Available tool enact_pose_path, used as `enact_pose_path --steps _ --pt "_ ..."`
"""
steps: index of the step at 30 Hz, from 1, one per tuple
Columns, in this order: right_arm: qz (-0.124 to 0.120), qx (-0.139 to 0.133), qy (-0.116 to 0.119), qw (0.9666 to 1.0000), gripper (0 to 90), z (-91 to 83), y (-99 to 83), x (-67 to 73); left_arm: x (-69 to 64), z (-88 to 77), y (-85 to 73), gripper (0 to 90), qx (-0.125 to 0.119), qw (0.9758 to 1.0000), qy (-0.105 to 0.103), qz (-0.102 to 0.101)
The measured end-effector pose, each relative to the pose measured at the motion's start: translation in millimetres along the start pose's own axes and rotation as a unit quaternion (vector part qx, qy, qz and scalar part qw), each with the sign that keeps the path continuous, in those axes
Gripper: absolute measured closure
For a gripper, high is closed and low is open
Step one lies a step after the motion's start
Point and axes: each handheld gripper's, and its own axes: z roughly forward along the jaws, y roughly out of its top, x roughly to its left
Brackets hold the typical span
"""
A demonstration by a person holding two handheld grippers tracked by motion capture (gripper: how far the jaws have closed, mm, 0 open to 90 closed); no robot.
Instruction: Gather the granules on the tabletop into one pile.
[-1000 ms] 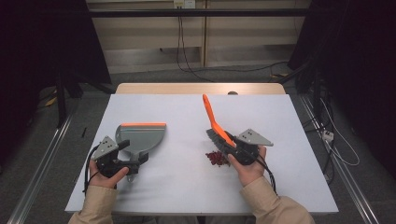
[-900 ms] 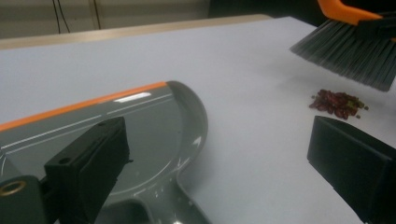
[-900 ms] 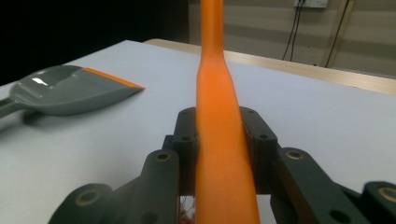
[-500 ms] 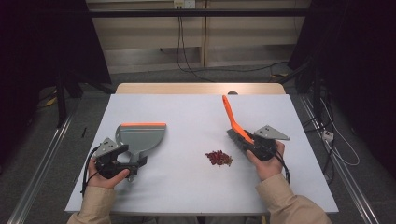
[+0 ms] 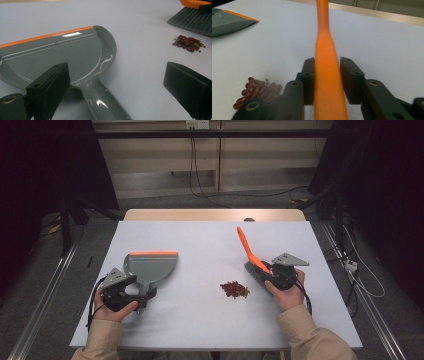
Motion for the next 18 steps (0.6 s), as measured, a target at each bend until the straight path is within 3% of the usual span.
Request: enact_pose_path --steps 13,15,18 --pt "-0.019 0.065 0.009 0.9977 62.6 4.8 20.4 -3.0 1.9 1.0 -2.1 6.6 0.015 0.9998 0.009 -0.006" --pt "-0.024 0.078 0.007 0.9967 70.0 8.3 21.5 -1.4 2.0 0.9 -2.8 6.6 0.019 0.9997 0.012 -0.008" --pt "-0.029 0.084 -0.001 0.9960 70.8 10.0 22.4 0.4 2.0 0.7 -4.2 6.6 0.029 0.9993 0.020 -0.011"
